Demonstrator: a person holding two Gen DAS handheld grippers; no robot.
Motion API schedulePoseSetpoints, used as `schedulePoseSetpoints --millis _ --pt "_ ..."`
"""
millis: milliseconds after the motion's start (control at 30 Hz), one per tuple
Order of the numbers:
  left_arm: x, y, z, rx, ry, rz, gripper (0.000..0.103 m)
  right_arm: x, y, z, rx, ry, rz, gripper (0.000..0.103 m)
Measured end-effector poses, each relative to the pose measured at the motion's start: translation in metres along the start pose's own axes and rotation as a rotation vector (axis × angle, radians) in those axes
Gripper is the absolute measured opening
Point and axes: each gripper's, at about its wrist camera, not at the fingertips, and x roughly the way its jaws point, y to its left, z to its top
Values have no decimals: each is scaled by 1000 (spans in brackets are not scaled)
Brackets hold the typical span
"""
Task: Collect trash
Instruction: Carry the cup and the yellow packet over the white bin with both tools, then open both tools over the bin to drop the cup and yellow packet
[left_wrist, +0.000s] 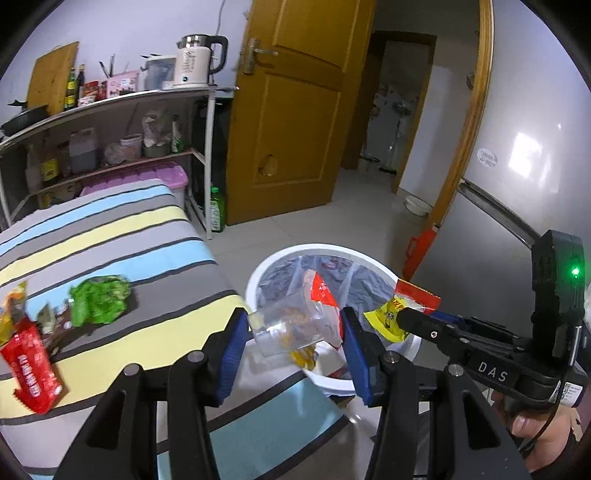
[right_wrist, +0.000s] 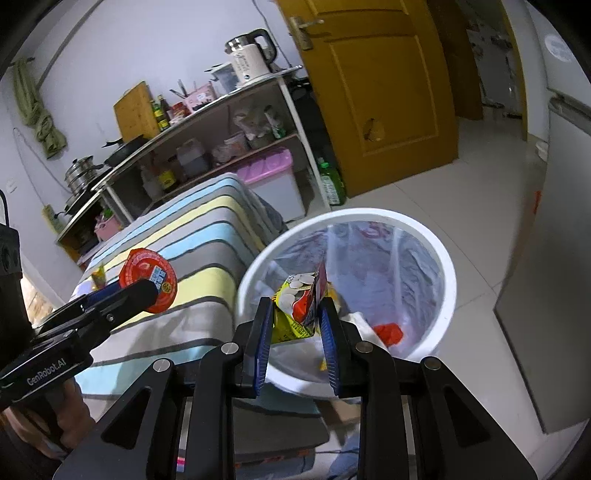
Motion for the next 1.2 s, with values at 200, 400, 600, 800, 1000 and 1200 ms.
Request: schedulePoseSetpoints --millis 200,400,600,800,1000,1200 --pt "22 -8 3 7 39 -23 52 9 -17 -2 26 23 -19 28" --pt "43 -11 4 5 82 -36 53 15 -29 -5 46 37 -42 29" --pt "57 -11 4 -7 119 -45 53 20 -38 -6 58 45 -64 36" --pt "61 -10 4 -14 127 -47 57 15 -40 -5 61 34 -68 36" --pt "56 -6 3 -30 116 -50 58 8 -36 -4 53 20 -66 36" --pt "35 0 3 -45 64 -44 58 -2 -23 -5 26 -3 -39 36"
